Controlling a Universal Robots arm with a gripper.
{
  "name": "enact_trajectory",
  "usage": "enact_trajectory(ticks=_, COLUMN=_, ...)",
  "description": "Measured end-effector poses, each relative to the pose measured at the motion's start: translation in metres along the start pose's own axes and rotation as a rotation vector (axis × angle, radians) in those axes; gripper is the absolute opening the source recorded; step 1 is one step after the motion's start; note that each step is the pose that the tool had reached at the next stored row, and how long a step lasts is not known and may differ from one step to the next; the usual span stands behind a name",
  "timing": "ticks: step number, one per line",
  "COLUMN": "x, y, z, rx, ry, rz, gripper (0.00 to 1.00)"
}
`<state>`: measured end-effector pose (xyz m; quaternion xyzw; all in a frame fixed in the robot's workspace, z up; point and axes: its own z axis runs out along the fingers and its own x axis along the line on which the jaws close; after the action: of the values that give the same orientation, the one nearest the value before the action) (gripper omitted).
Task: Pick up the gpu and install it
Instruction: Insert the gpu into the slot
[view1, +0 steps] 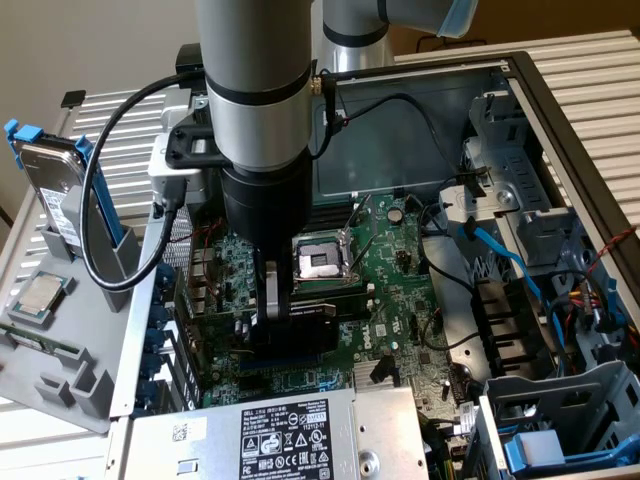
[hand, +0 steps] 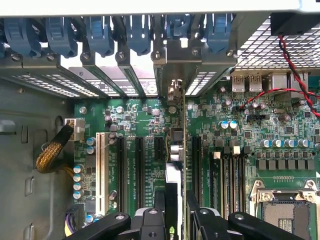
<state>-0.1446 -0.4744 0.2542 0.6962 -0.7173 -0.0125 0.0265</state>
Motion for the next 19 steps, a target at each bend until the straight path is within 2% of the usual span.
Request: enact_trajectory(ticks=19, x=0.0000, y=-0.0001, z=0.0014, rx=0.0008, ry=0.0000, rz=0.000, gripper=0.27)
